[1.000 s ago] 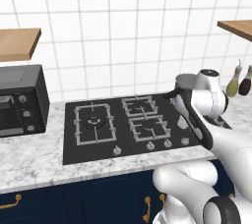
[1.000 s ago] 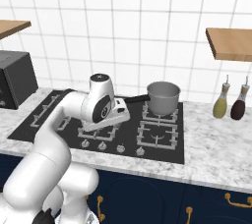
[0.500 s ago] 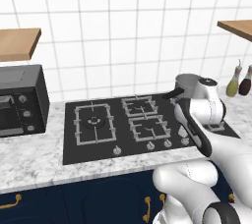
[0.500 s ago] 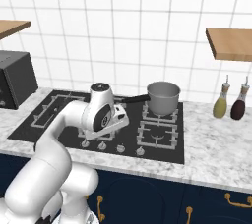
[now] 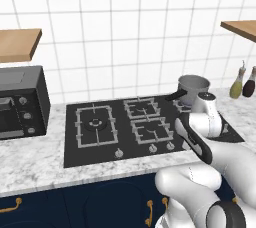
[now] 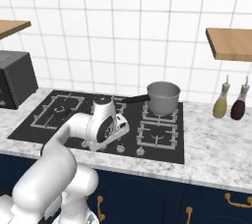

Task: Turn off the rear right burner of the stove.

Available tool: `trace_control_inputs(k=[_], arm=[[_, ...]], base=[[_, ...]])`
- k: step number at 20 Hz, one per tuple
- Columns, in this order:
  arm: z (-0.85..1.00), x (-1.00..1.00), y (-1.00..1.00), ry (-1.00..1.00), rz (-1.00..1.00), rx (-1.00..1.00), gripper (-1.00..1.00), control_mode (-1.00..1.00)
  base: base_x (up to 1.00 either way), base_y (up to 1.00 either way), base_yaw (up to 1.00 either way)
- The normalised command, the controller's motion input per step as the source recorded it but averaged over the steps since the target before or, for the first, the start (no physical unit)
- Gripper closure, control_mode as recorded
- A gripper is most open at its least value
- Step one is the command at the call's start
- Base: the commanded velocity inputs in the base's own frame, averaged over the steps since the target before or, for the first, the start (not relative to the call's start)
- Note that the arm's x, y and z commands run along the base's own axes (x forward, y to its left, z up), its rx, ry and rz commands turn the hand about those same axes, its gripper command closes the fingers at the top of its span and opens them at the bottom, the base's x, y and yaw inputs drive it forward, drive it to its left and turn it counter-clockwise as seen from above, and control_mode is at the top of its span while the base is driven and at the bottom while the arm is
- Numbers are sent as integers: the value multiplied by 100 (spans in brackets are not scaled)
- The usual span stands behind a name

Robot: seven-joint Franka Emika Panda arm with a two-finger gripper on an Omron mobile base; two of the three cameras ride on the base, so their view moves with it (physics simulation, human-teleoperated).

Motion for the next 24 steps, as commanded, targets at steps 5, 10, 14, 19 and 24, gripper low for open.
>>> trace_control_inputs(k=[5,10,14,19,24], arm=[[-31,23,-25,0,14,0,-100,-100],[-8,44,-1,1,1,0,-100,-100],[-9,41,0,1,0,0,-100,-100],[-17,18,-1,4,0,0,-100,-100],[-27,0,-12,7,0,0,-100,-100]], base=[[0,0,0],[0,0,0],[0,0,0],[0,0,0],[0,0,0]])
